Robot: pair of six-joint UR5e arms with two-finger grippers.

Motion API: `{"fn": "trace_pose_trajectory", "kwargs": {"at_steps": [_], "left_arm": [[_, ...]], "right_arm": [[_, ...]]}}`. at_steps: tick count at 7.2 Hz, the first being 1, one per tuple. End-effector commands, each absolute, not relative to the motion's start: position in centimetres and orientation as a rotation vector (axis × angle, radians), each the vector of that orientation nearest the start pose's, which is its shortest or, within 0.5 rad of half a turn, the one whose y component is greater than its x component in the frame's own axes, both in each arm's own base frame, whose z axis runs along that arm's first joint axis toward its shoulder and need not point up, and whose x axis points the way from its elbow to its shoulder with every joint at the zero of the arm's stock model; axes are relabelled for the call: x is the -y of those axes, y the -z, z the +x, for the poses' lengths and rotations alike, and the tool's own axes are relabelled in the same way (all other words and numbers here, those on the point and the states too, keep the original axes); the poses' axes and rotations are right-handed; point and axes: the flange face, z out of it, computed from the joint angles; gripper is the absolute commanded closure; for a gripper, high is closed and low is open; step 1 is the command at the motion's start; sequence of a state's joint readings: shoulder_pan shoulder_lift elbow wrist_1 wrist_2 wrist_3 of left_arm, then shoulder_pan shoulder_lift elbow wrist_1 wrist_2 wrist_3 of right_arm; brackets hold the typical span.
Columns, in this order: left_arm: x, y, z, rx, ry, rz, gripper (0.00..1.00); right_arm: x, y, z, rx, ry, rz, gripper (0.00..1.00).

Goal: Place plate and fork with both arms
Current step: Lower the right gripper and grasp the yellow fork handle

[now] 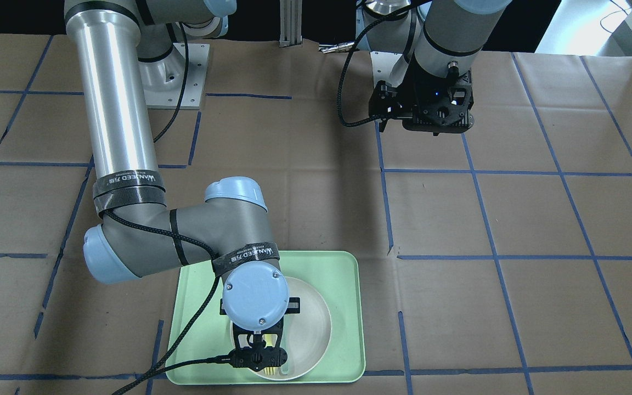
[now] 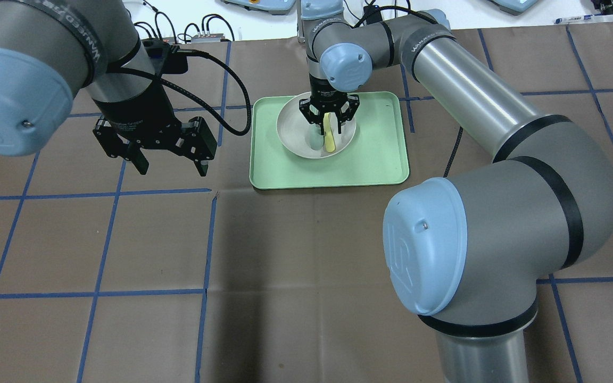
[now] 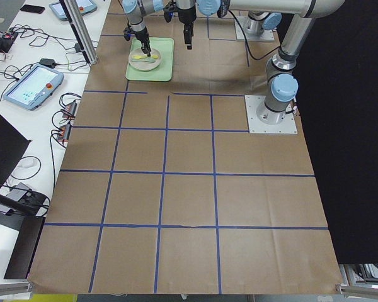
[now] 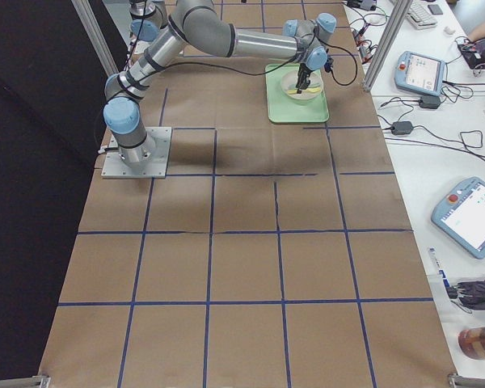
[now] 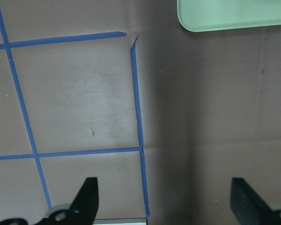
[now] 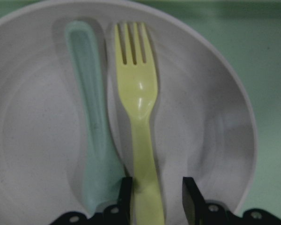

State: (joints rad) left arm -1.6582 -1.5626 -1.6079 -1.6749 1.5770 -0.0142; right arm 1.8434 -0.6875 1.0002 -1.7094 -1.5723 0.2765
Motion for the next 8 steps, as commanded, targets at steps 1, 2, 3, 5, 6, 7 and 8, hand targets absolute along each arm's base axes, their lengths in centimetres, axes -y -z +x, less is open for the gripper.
{"fn": "trace_pose_trajectory", "kwargs": {"at_steps": [1,2,3,5,6,7,8], "left_arm": [[46.03,-46.41,-17.35,-3.12,-0.208,0.116,0.0],[46.06,-46.26,-17.34,-3.118,-0.212,0.116,0.0],[46.06,-46.26,-17.34,-3.118,-0.212,0.113,0.0],[46.06,-46.26,-17.36,-3.119,-0.213,0.113,0.0],[46.04,-46.25,-17.34,-3.117,-0.215,0.116,0.0],[46.04,-46.25,-17.33,-3.116,-0.215,0.116,0.0],[46.04,-46.25,-17.29,-3.113,-0.214,0.116,0.0]], "right_arm": [[72.15,-18.73,33.89,-3.179,-0.248,0.012,0.53],[72.24,-18.64,33.93,-3.177,-0.246,0.012,0.53],[72.37,-19.03,33.97,-3.177,-0.234,0.024,0.54],[72.4,-18.81,33.98,-3.177,-0.236,0.027,0.7],[72.4,-18.69,33.98,-3.177,-0.239,0.027,0.74],[72.5,-18.69,33.77,-3.175,-0.239,0.032,0.79],[72.58,-18.7,33.78,-3.177,-0.236,0.034,0.88]]}}
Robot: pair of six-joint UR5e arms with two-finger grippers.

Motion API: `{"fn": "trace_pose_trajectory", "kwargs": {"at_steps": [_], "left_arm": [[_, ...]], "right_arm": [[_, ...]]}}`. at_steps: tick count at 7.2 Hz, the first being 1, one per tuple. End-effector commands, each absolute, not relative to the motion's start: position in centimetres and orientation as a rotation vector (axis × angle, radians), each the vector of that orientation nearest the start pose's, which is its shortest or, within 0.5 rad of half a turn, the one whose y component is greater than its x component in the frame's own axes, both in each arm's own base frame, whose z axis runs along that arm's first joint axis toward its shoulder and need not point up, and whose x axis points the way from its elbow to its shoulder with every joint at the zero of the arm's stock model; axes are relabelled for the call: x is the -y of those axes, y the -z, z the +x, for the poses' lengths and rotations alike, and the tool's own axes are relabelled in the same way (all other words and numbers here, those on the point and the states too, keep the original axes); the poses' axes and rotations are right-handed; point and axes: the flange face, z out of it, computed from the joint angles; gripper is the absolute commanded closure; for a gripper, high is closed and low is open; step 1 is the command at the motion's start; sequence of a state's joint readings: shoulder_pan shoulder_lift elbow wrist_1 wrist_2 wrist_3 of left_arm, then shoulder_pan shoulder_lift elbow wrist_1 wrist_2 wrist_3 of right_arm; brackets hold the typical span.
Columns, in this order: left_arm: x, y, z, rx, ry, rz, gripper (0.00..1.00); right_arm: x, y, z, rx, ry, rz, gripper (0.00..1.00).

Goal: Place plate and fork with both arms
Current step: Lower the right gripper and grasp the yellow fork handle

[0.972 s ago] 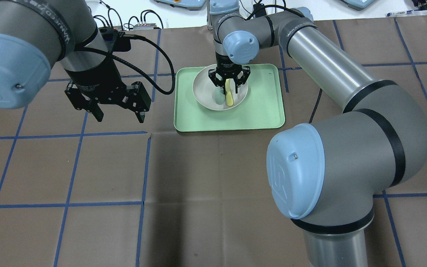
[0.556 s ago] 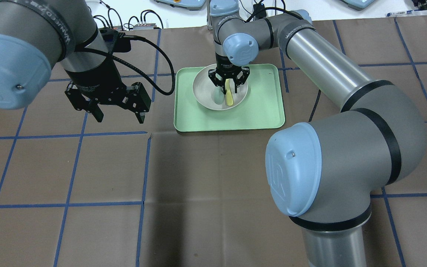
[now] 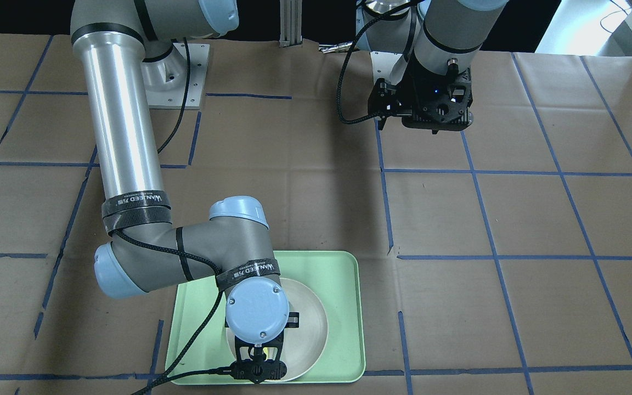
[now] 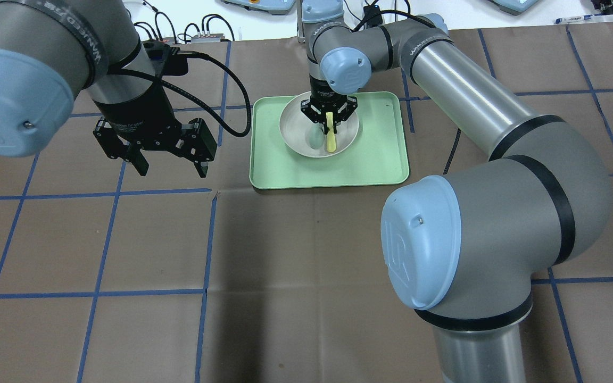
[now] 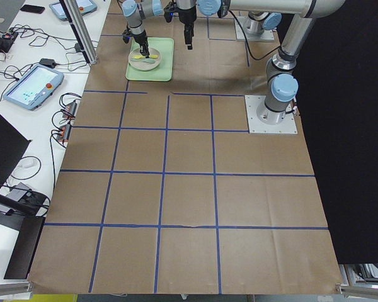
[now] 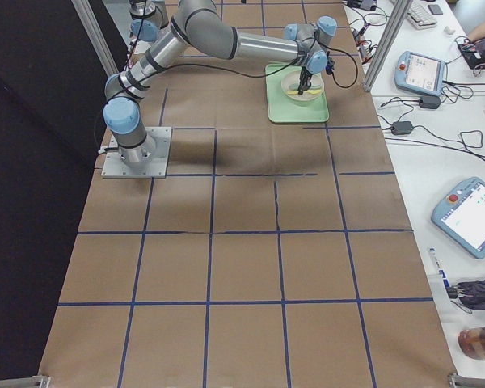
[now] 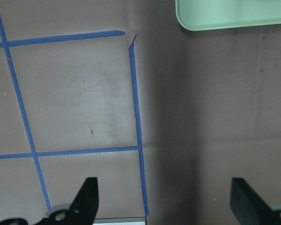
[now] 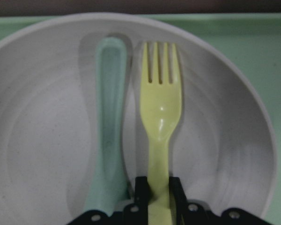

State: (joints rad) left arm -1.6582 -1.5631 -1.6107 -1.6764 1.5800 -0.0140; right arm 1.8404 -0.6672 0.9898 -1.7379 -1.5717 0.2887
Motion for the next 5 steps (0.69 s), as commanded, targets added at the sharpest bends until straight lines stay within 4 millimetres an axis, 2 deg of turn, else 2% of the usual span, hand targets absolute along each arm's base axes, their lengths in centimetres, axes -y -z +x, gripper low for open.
{"fn": "trace_pose_trajectory", "kwargs": {"at_steps": [1,3,5], "left_arm": [[46.1,-46.2,-17.2,-3.11,-0.216,0.116,0.0],[46.1,-46.1,-17.2,-3.108,-0.221,0.123,0.0],[45.7,-45.5,-17.2,-3.106,-0.237,0.121,0.0]], "right_arm": [[72.6,-18.8,33.8,-3.177,-0.234,0.034,0.95],[72.6,-19.4,34.2,-3.173,-0.208,0.051,0.99],[72.6,-21.1,34.6,-3.131,-0.198,0.061,0.99]]}}
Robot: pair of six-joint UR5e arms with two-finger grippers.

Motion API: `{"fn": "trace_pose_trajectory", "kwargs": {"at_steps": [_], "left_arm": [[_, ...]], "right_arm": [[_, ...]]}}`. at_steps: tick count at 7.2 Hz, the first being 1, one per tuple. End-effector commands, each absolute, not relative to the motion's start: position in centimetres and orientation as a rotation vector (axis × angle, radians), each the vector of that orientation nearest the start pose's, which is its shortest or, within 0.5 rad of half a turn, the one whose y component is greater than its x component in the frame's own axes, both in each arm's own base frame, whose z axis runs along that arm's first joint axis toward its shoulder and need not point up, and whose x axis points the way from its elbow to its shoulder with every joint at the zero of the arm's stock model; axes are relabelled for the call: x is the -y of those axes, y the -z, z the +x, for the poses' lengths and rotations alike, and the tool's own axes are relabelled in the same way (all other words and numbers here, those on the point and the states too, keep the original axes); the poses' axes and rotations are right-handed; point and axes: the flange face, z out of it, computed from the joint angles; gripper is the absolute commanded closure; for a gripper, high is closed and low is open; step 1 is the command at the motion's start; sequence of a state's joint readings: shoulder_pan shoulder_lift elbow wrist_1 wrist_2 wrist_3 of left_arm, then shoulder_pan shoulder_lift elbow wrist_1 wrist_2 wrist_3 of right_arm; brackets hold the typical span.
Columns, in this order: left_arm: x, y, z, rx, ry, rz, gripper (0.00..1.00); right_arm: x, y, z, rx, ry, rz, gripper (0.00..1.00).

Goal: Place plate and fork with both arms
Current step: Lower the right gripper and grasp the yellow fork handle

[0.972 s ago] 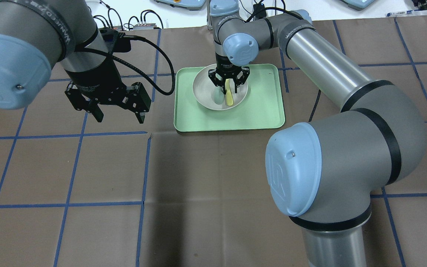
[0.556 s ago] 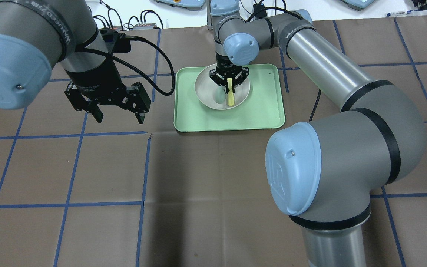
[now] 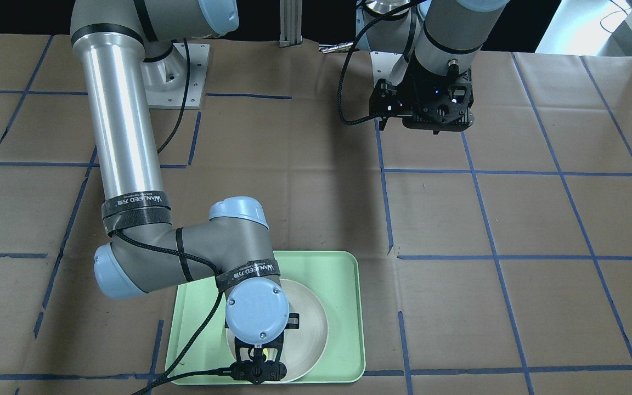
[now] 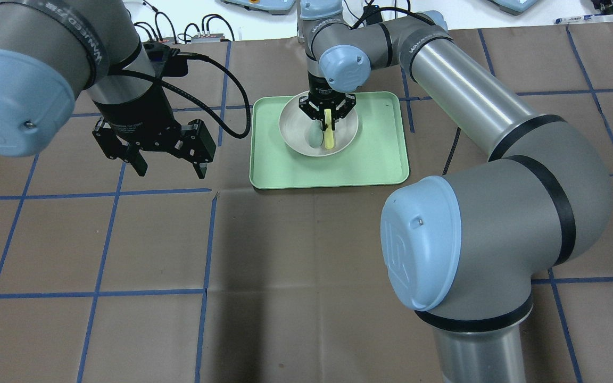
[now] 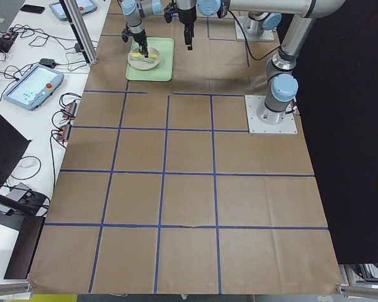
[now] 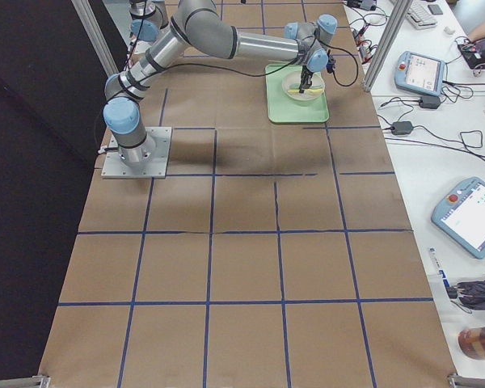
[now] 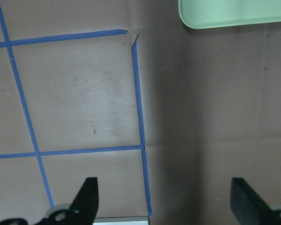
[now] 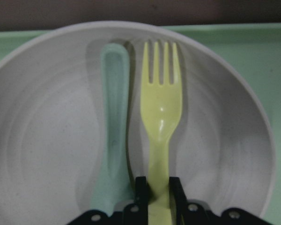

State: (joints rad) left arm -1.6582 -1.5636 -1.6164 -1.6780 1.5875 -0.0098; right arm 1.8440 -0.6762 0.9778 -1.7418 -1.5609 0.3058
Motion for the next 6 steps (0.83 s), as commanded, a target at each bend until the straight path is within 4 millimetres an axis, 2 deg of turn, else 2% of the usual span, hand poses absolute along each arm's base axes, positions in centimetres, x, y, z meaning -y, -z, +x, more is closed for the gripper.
{"fn": "trace_pose_trajectory", "kwargs": {"at_steps": [1,2,3,5,6], "left_arm": [[45.4,-44.2,-17.1,-3.103,-0.266,0.114,0.0],[46.7,-44.1,-17.2,-3.118,-0.111,0.139,0.0],[46.6,-44.0,-17.4,-3.125,-0.069,0.142,0.0],[47.0,-42.5,-17.0,-3.115,-0.142,0.135,0.0],[46.4,-42.7,-17.0,-3.108,-0.189,0.135,0.0]], "right_arm": [[72.5,-21.9,34.5,-3.124,-0.195,0.066,0.99],[72.4,-22.9,34.2,-3.123,-0.184,0.073,0.99],[71.8,-24.8,34.1,-3.122,-0.201,0.074,0.99],[70.9,-27.5,32.6,-3.114,-0.234,0.083,1.0],[70.8,-28.4,30.9,-3.125,-0.267,0.052,1.0]]}}
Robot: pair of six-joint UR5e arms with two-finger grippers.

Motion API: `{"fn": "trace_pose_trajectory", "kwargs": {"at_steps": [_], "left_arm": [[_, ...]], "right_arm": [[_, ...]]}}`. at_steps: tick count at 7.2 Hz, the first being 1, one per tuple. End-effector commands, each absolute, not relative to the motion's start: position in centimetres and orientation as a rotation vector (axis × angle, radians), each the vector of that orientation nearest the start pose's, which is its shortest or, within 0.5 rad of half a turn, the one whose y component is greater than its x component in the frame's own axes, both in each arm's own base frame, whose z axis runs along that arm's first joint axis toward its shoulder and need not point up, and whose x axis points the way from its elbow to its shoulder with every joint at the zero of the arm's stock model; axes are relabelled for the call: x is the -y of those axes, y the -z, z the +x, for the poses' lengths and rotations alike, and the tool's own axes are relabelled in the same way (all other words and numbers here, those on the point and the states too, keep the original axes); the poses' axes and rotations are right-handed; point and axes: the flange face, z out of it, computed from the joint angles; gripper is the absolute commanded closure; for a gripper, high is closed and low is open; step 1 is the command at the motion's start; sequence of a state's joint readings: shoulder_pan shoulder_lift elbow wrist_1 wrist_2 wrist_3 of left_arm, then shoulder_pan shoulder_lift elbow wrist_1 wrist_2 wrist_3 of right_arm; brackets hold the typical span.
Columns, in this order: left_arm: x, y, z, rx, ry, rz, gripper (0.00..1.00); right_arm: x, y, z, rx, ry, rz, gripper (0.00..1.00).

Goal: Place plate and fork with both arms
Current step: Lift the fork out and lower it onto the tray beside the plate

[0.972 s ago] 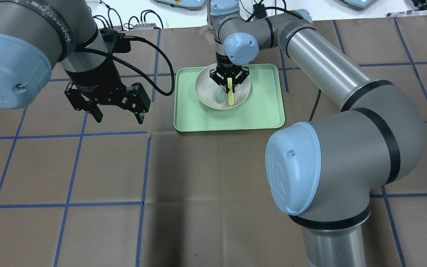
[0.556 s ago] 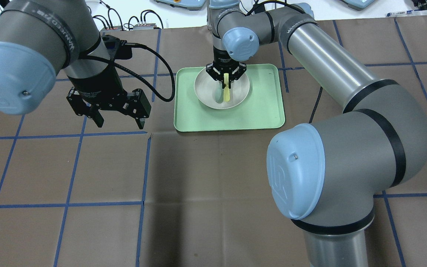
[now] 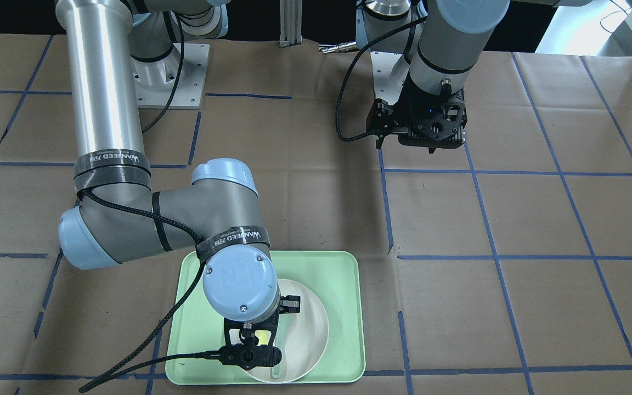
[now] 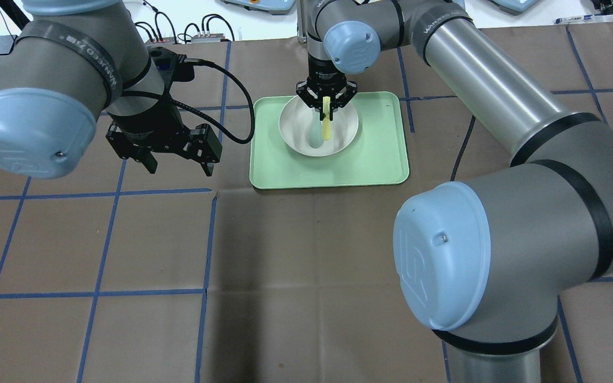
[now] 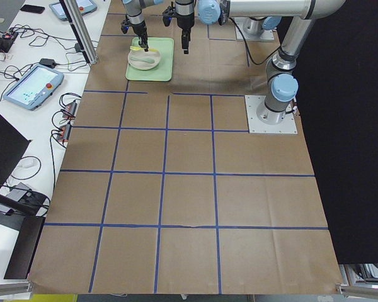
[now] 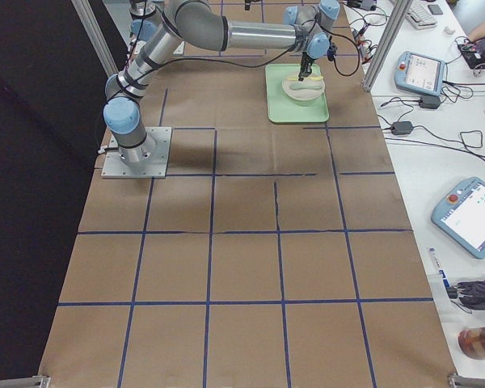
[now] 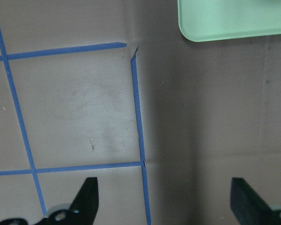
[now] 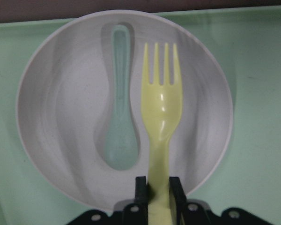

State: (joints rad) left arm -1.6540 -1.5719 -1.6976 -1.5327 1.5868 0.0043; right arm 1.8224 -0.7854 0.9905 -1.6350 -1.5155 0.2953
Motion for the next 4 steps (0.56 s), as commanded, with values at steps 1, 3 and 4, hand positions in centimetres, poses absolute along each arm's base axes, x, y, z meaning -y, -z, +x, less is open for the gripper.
{"fn": "trace_pose_trajectory", "kwargs": {"at_steps": [1,3,4], "left_arm": [[45.6,-44.1,-16.8,-3.099,-0.246,0.134,0.0],[45.4,-45.3,-16.4,-3.066,-0.214,0.136,0.0],[45.4,-46.0,-16.4,-3.065,-0.19,0.135,0.0]], "right_arm": [[70.7,-28.9,28.7,-3.125,-0.282,0.051,1.0],[70.7,-28.9,22.4,-3.108,-0.303,0.028,1.0],[70.6,-27.9,20.4,-3.098,-0.325,0.038,1.0]]}}
